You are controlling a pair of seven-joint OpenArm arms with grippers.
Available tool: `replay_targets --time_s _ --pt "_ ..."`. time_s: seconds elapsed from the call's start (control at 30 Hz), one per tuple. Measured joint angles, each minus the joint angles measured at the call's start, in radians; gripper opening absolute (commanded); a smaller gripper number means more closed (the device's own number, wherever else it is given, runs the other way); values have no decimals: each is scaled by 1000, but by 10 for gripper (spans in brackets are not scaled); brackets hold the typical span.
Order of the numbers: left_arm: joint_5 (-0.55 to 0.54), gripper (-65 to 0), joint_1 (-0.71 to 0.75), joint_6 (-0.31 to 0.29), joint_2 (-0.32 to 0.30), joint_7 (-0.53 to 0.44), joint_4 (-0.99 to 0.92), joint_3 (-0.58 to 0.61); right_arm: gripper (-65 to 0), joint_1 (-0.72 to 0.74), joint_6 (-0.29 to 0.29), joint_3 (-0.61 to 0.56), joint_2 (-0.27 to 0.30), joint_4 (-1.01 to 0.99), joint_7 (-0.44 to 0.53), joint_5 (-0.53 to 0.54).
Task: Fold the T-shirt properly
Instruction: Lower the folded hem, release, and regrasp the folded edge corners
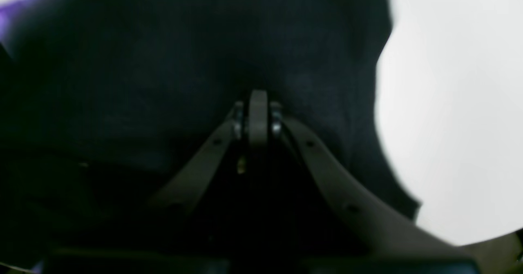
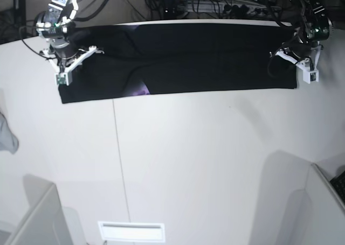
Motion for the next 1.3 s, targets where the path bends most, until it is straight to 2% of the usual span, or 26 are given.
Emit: replay_targets --time_s 0.1,0.23,0.33,0.43,0.53,0.67,0.8,1.0,1.07,1.2,1.3 --pt "-26 -650 -20 -4 -4 -35 -66 -1 -650 32 3 20 0 -77 3 10" --pt "-32 -650 -57 -7 -1 -129 -136 0 -650 108 2 51 15 -183 57 36" --pt "-53 -650 -98 -19 -2 -144 -185 -5 -650 180 11 47 50 -268 68 53" --pt "-53 -650 -160 -21 -5 -159 -244 -3 -650 244 11 50 53 -334 83 55" --pt "52 -650 -250 -33 -10 -161 -300 -3 -650 309 11 47 58 -394 81 57" --pt "201 -650 -394 -18 -13 -164 -392 29 -650 402 12 45 58 -474 71 56" --pt "234 -650 -482 -2 -19 -151 -453 58 -650 476 11 47 58 -529 55 40" --pt "263 -650 -476 2 -10 -73 -365 61 -650 452 0 48 19 -379 -16 9" --pt "264 -650 -455 2 -9 -71 -312 58 -650 427 0 43 15 -290 -8 77" --pt "261 -650 -395 2 -17 -79 -162 55 -650 378 -1 43 21 -156 -68 220" --pt "260 -650 -310 0 -11 -80 -25 55 -650 333 2 42 34 -105 -105 272"
